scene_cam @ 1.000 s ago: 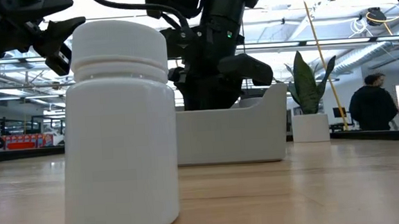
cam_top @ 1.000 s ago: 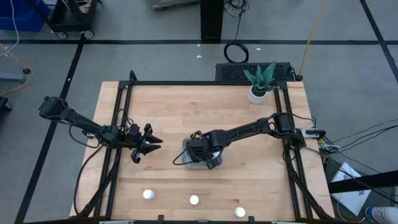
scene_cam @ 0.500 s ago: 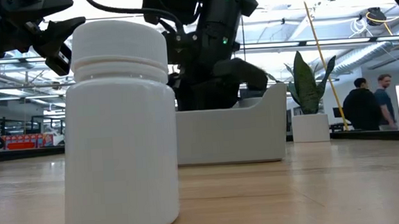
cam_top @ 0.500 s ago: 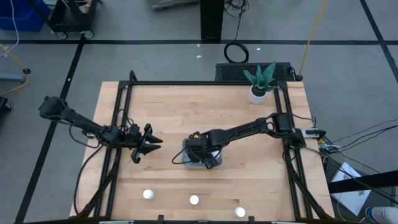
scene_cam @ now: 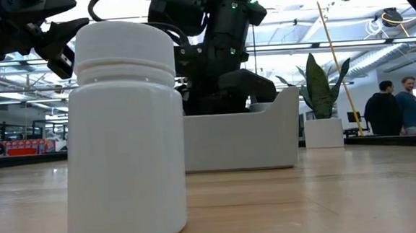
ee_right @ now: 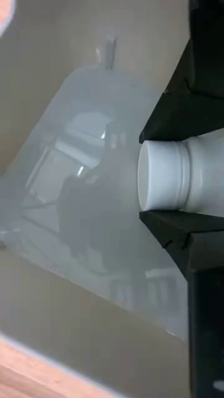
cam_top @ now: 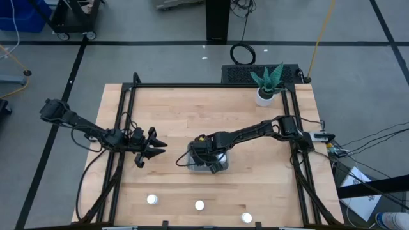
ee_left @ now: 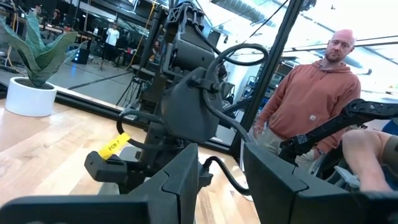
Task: Pick and place pill bottles into a basket
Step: Put the pill bottle into the bin
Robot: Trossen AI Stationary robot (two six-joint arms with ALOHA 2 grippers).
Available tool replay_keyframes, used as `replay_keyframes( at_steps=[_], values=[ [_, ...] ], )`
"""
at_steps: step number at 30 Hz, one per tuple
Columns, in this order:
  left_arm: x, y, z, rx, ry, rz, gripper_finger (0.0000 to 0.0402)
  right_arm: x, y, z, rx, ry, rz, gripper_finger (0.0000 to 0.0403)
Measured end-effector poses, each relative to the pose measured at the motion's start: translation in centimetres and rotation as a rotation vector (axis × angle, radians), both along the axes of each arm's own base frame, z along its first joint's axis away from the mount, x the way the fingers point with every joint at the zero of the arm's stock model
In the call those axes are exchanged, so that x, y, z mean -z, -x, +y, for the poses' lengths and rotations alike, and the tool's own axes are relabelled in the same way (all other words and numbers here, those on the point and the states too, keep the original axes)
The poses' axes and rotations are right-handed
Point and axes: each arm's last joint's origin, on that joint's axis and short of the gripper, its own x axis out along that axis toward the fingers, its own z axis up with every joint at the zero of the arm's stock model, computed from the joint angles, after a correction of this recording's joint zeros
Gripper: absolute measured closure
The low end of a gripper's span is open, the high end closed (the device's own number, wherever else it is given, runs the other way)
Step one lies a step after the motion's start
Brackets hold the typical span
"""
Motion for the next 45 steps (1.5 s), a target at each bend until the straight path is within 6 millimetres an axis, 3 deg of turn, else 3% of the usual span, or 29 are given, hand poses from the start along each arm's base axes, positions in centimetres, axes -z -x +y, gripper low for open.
replay_keyframes(
  at_steps=[17, 21, 31, 38, 41, 45],
  values=[
    [0.1, 0.0, 0.0, 0.002, 0.001, 0.011, 0.0270, -4.1, -0.2, -0.3, 0.102, -0.053, -0.174, 0.0255],
    [0.2, 0.0, 0.0, 0.001, -0.003, 0.016, 0.0270, -6.2, 0.3, -0.4, 0.139, -0.073, -0.225, 0.0255],
    [0.3, -0.1, 0.1, -0.050, -0.038, 0.027, 0.0270, -13.9, 1.7, -0.5, 0.202, -0.170, -0.517, 0.0255],
    [0.5, -0.1, 0.4, -0.103, -0.026, 0.047, 0.0268, -16.9, 1.7, -0.2, 0.176, -0.298, -0.690, 0.0255],
    [1.0, -0.2, 0.5, -0.139, -0.073, 0.101, 0.0251, -17.7, 1.5, -0.1, 0.166, -0.316, -0.766, 0.0255],
    [1.1, -0.2, 0.5, -0.160, -0.068, 0.107, 0.0200, -18.1, 1.0, 0.0, 0.155, -0.373, -0.827, 0.0255]
  ],
)
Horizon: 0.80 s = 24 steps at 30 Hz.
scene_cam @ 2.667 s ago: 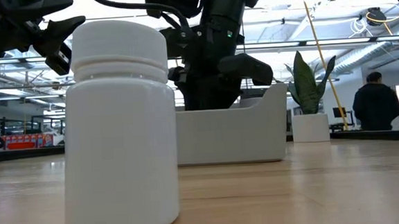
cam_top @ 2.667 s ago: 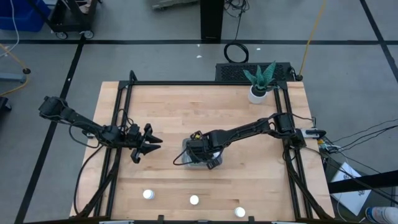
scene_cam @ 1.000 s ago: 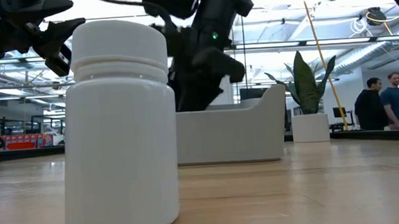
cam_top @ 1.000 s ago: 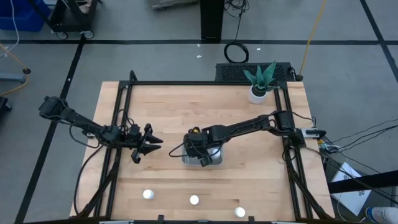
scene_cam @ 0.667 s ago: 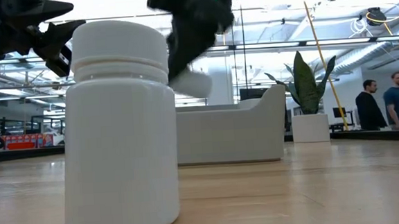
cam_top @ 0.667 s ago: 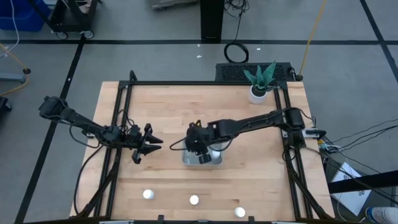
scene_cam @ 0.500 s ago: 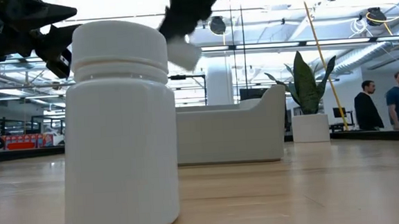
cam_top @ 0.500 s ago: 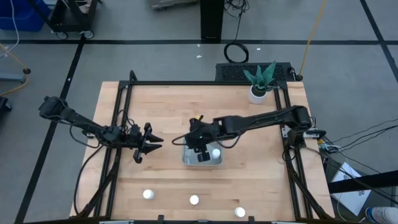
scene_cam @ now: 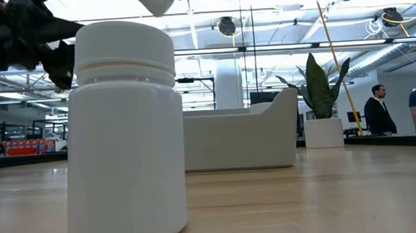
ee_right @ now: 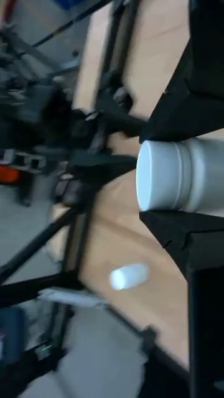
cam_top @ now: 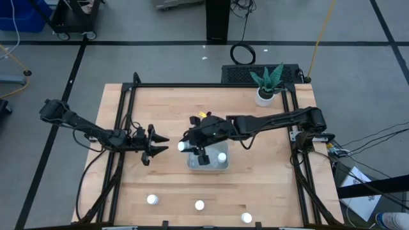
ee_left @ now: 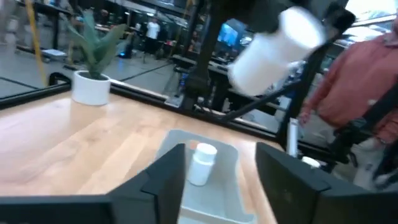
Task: Pick and place pill bottles into a basket
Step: Put the pill bottle into the bin
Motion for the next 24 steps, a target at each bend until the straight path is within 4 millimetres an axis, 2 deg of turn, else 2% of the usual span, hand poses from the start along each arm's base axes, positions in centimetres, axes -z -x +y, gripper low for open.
replay_keyframes(
  at_steps=[5, 10, 17, 24],
  values=[
    [-0.5, -0.3, 0.0, -0.063, -0.055, 0.010, 0.0129, 1.1, -0.4, 0.2, -0.032, -0.053, -0.149, 0.0255],
    [-1.1, -1.2, -0.4, -0.059, -0.160, 0.038, 0.0088, 2.8, -0.1, 0.1, -0.029, -0.079, -0.263, 0.0255],
    [-2.0, -4.3, -1.9, -0.060, -0.304, 0.118, 0.0080, 4.0, 0.4, 0.0, -0.016, -0.109, -0.397, 0.0255],
    [-2.9, -6.8, -2.9, -0.095, -0.337, 0.143, 0.0080, 5.6, 1.0, -0.3, 0.053, -0.108, -0.436, 0.0255]
  ],
)
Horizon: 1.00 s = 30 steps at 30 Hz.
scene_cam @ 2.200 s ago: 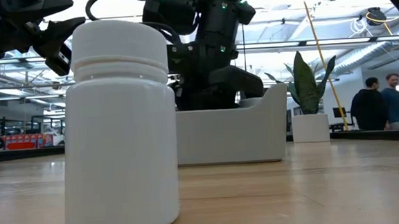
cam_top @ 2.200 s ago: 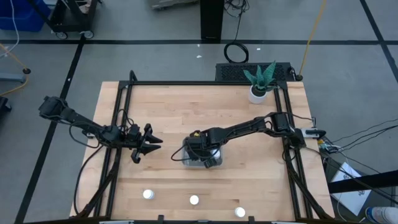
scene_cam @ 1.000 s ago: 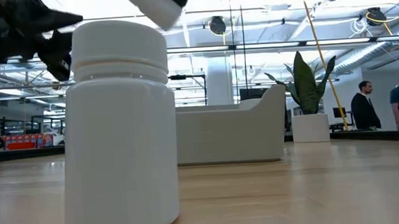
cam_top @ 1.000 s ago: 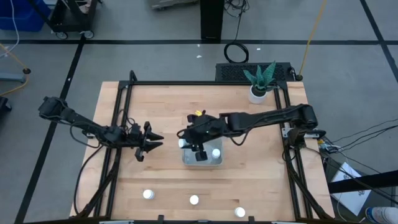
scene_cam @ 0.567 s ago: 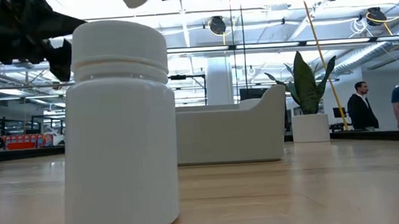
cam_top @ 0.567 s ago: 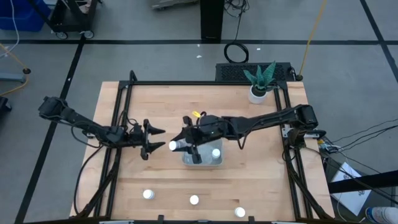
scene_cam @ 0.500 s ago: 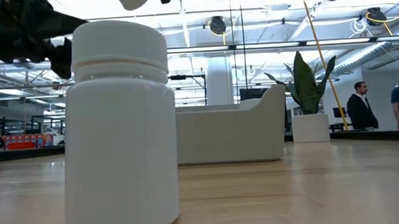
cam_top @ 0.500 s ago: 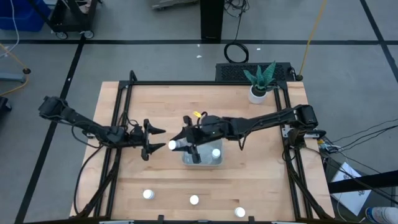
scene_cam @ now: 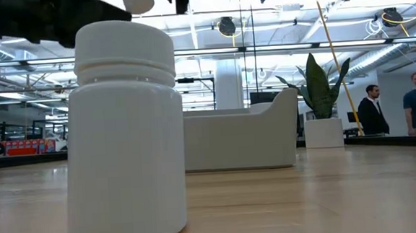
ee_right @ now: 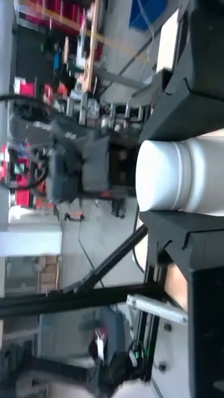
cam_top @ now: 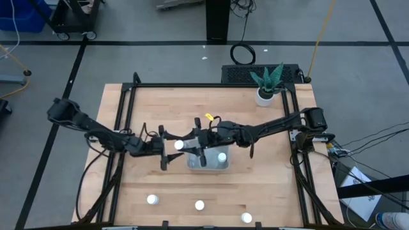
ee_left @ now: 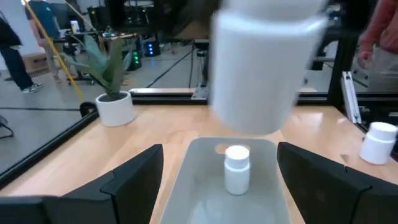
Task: Pick and place pill bottles into a basket
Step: Put the pill bottle into the bin
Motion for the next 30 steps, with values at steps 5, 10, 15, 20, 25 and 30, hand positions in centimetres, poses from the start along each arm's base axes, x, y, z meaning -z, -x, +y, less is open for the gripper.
replay_keyframes(
  at_steps=[5, 10, 15, 20, 25, 30],
  values=[
    [-1.2, -0.4, -0.7, 0.069, 0.024, -0.066, 0.0080, 1.1, 0.7, -0.1, 0.002, -0.011, -0.053, 0.0255],
    [-1.5, -0.4, -0.8, 0.084, 0.037, -0.088, 0.0080, 1.4, 1.3, -0.2, 0.000, -0.026, -0.143, 0.0255],
    [-1.2, -1.0, -0.4, 0.061, 0.050, -0.106, 0.0080, 1.2, 1.4, -0.2, -0.001, -0.033, -0.161, 0.0255],
    [-0.9, -2.0, 0.0, 0.035, 0.044, -0.111, 0.0080, 1.2, 1.4, -0.2, -0.001, -0.037, -0.157, 0.0255],
    [-1.6, -3.0, 0.2, 0.070, 0.048, -0.130, 0.0092, 1.4, 1.3, -0.2, -0.002, -0.047, -0.147, 0.0255],
    [-1.7, -3.2, 0.2, 0.069, 0.048, -0.128, 0.0136, 1.7, 1.2, -0.2, -0.002, -0.046, -0.134, 0.0255]
  ],
)
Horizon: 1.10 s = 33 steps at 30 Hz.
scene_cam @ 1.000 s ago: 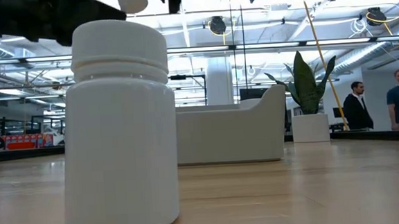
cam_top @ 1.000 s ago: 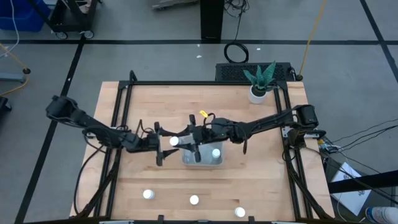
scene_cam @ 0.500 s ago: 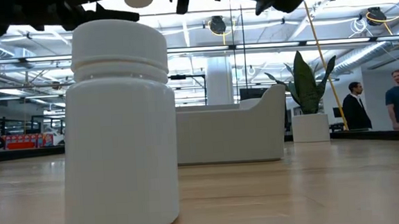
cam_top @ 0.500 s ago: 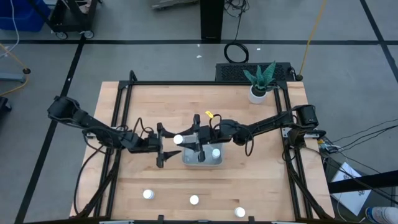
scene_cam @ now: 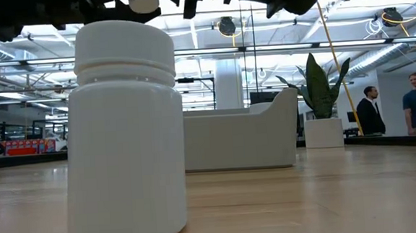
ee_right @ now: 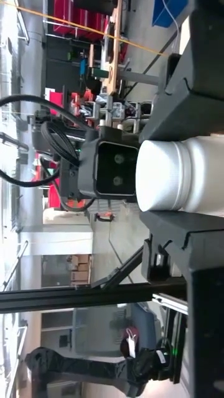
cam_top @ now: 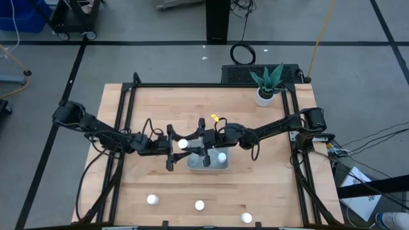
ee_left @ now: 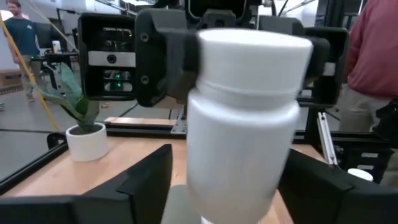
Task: Pick and place pill bottles into a basket
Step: Put the pill bottle into the bin
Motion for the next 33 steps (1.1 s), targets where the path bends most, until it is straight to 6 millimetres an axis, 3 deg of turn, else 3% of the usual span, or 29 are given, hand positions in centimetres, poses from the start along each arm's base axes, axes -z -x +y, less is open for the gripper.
replay_keyframes(
  at_steps=[8, 16, 21, 29, 33],
  values=[
    [0.0, 0.0, 0.0, -0.007, 0.015, 0.003, 0.0220, 0.1, 0.0, 0.1, 0.001, -0.013, 0.013, 0.0254],
    [0.2, 0.0, 0.1, -0.019, 0.028, 0.018, 0.0214, 0.1, 0.0, 0.2, 0.074, -0.010, 0.026, 0.0220],
    [0.4, 0.0, 0.1, -0.020, 0.040, 0.042, 0.0203, -0.9, 0.5, 0.9, 0.155, 0.020, -0.010, 0.0209],
    [0.6, 0.0, 0.1, -0.020, 0.042, 0.058, 0.0222, -4.0, 2.2, 2.2, 0.052, -0.275, -0.065, 0.0228],
    [0.8, 0.0, 0.1, -0.019, 0.036, 0.076, 0.0203, -3.7, 2.3, 3.4, 0.034, -0.283, -0.034, 0.0232]
  ],
)
